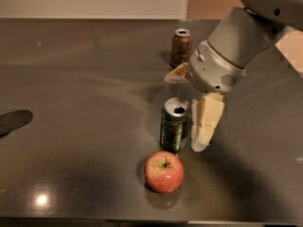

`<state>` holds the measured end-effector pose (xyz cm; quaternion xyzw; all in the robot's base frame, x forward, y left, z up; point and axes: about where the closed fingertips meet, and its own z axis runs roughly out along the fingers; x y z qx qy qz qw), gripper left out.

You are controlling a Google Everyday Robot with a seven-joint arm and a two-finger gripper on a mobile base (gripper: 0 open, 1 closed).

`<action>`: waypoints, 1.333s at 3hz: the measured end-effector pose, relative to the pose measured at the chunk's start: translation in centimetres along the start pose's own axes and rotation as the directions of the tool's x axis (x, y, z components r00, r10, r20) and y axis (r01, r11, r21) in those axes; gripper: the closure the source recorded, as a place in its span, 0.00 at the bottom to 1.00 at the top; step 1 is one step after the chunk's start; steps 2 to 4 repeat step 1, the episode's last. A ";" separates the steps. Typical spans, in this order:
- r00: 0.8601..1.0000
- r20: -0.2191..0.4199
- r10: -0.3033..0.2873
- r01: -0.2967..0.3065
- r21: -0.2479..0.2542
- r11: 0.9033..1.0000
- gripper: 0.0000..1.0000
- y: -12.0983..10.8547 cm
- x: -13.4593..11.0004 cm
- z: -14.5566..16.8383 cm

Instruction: Move green can near apple

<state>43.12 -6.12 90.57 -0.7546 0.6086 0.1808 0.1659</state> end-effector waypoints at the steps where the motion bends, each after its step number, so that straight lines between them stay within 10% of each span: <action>1: 1.000 0.000 0.000 0.000 0.000 1.000 0.00 0.0 0.0 0.0; 4: 1.000 0.000 0.000 0.000 0.000 1.000 0.00 0.0 0.0 0.0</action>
Offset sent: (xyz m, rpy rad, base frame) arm 0.0000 0.0000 0.0000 0.0000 0.0000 0.0000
